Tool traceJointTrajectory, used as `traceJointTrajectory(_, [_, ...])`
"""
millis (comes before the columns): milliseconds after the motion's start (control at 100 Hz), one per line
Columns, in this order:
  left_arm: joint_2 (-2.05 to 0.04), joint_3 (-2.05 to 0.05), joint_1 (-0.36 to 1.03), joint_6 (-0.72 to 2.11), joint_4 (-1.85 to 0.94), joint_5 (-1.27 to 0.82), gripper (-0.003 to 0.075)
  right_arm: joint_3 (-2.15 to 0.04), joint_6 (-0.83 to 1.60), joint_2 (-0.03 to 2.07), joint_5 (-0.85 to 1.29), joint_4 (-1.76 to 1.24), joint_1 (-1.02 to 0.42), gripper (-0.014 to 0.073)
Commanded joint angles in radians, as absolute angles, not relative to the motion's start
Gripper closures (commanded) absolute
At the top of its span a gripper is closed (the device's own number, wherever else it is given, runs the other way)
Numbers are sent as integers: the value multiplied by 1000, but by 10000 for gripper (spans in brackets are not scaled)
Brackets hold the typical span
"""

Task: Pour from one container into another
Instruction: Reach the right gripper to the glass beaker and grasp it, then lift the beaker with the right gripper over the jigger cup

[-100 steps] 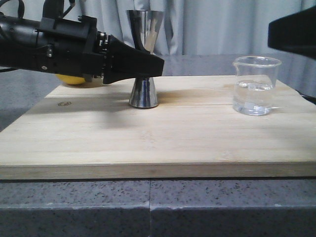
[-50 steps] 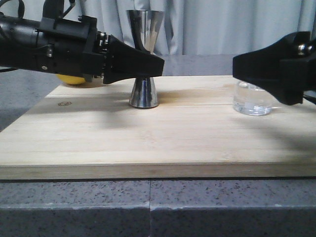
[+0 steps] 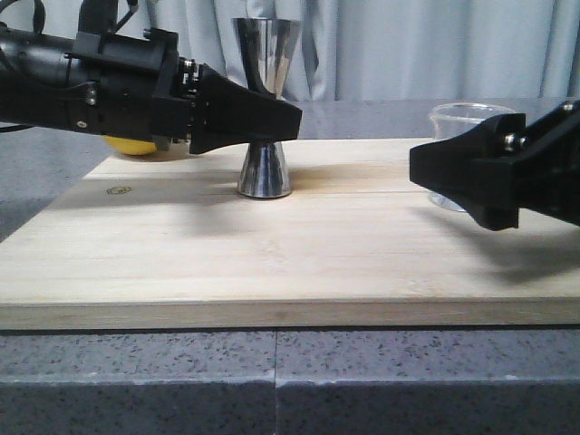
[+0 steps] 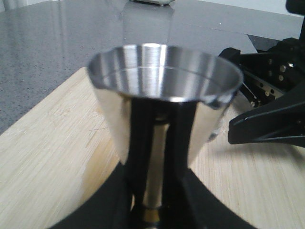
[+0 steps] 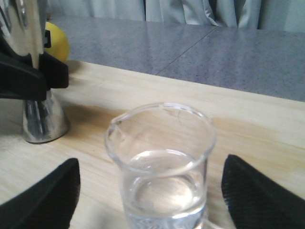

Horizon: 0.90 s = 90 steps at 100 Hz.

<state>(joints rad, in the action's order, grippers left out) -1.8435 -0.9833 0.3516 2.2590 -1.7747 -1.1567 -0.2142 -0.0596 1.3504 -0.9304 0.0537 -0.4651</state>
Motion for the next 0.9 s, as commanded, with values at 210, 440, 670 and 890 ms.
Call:
traceJointTrajectory(210, [-1804,-1009,359,2264,-1850,-1257,659,-252,-62,1417,-1071,31,-466,41])
traceJointTrajectory(440, [-1804,-1009,359,2264,-1850,-1257,659,-260,-62,1454,-1096,27,-466,137])
traceJointTrajectory(670, [-1804,-1009,359,2264,-1850,-1257,659,-260,-62,1456,-1100,27,-466,241])
traceJointTrajectory(890, [-1804,-1009,359,2264,-1850,-1257,659,-260,-62,1456,-1123,21,-466,323])
